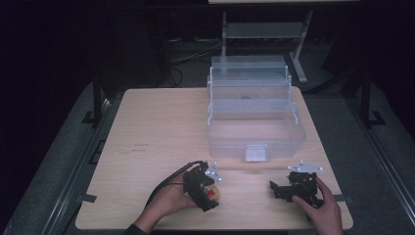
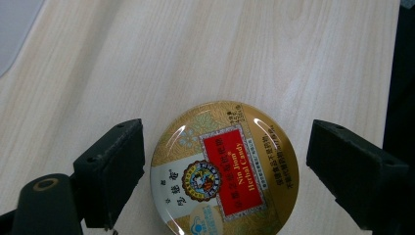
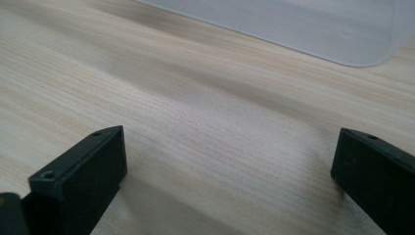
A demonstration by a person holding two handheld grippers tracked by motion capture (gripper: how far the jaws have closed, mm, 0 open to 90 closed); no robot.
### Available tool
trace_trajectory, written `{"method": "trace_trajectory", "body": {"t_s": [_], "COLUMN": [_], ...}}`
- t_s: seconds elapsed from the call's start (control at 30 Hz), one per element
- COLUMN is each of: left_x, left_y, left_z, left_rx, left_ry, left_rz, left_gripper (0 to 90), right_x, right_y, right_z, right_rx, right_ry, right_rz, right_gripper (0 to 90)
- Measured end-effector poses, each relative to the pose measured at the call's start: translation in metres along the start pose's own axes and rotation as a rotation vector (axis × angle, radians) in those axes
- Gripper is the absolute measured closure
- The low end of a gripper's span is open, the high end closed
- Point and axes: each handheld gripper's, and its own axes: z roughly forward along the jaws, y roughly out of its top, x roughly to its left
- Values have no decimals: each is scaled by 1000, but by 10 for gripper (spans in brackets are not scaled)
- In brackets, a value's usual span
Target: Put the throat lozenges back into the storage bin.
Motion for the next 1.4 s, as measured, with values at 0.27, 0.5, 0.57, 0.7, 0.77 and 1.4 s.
{"method": "trace_trajectory", "body": {"t_s": [0.27, 0.5, 0.57, 0.7, 0.77, 1.4], "left_x": [0, -1, -1, -1, 0, 0], "left_y": [2, 1, 1, 0, 0, -2], "left_z": [6, 9, 9, 9, 9, 7], "left_rx": [57, 88, 91, 99, 101, 105], "left_ry": [10, 18, 18, 21, 23, 17], "left_rz": [20, 24, 24, 26, 26, 18], "left_gripper": [136, 137, 141, 148, 148, 194], "right_x": [0, 0, 0, 0, 0, 0], "right_y": [0, 0, 0, 0, 0, 0], "right_z": [0, 0, 0, 0, 0, 0], "right_rx": [-1, 0, -1, 0, 0, 1], "right_ry": [0, 0, 0, 0, 0, 1], "right_rz": [0, 0, 0, 1, 0, 2], "right_gripper": [0, 0, 0, 0, 0, 0]}}
